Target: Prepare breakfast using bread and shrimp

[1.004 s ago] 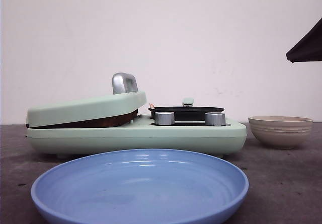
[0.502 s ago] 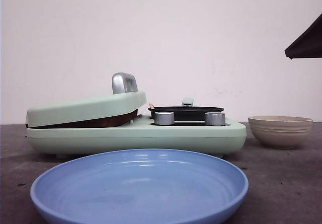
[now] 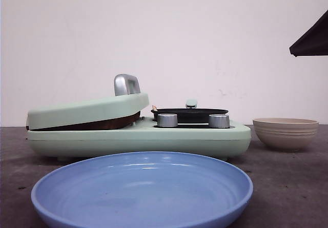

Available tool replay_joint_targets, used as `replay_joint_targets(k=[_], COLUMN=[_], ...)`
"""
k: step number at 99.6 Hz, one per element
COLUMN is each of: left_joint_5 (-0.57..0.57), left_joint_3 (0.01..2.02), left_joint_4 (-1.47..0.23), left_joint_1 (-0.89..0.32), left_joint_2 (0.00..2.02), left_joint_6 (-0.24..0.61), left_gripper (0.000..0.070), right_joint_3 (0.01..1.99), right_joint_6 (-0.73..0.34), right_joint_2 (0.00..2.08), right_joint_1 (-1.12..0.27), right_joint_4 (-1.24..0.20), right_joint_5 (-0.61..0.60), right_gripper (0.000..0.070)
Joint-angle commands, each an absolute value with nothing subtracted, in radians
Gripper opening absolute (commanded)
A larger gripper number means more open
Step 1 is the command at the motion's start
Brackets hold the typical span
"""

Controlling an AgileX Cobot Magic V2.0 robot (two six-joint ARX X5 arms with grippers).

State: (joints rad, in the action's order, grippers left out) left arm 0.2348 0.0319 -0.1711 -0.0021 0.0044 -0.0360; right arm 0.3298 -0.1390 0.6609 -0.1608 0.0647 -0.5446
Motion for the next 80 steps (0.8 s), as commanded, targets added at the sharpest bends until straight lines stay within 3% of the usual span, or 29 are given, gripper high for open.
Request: replay_joint_targets(k=[1, 8, 29, 34, 42, 51, 74, 80], left_joint_5=[0.233, 0.239, 0.229, 0.226, 0.226, 0.229, 0.229, 0.229], left_joint_3=[0.014, 0.014, 0.014, 0.014, 0.014, 0.014, 0.014, 0.014], left_joint_4=[-0.17, -0.165, -0.161, -0.162, -0.16, -0.159, -0.16, -0.16], left_joint_1=[0.0, 0.0, 0.0, 0.0, 0.0, 0.0, 0.0, 0.0], left_joint_2=[0.005, 0.005, 0.005, 0.005, 0.005, 0.005, 0.005, 0.005], left_joint_6=[-0.044, -0.044, -0.044, -0.044, -0.044, -0.044, -0.044, -0.044], left_gripper=[0.0, 0.0, 0.0, 0.0, 0.0, 0.0, 0.0, 0.0], right_joint_3=[0.337, 0.337, 0.336, 0.331, 0.307, 0.246, 0.017, 0.012], right_joint_6=[-0.148, -0.148, -0.147, -0.137, -0.038, 0.041, 0.209, 0.23], right_joint_2=[0.661, 0.651, 0.605, 0.561, 0.497, 0.4, 0.075, 0.012], right_joint_1=[-0.205, -0.22, -0.26, -0.253, -0.252, -0.24, -0.153, -0.123], right_joint_4=[0.079, 0.081, 0.044, -0.01, -0.064, -0.065, -0.046, -0.113], right_joint_5=[-0.521, -0.474, -0.485, -0.406, -0.184, -0.066, -0.05, -0.045], right_gripper=[0.0014, 0.0014, 0.0014, 0.0015, 0.0014, 0.0015, 0.0015, 0.0015])
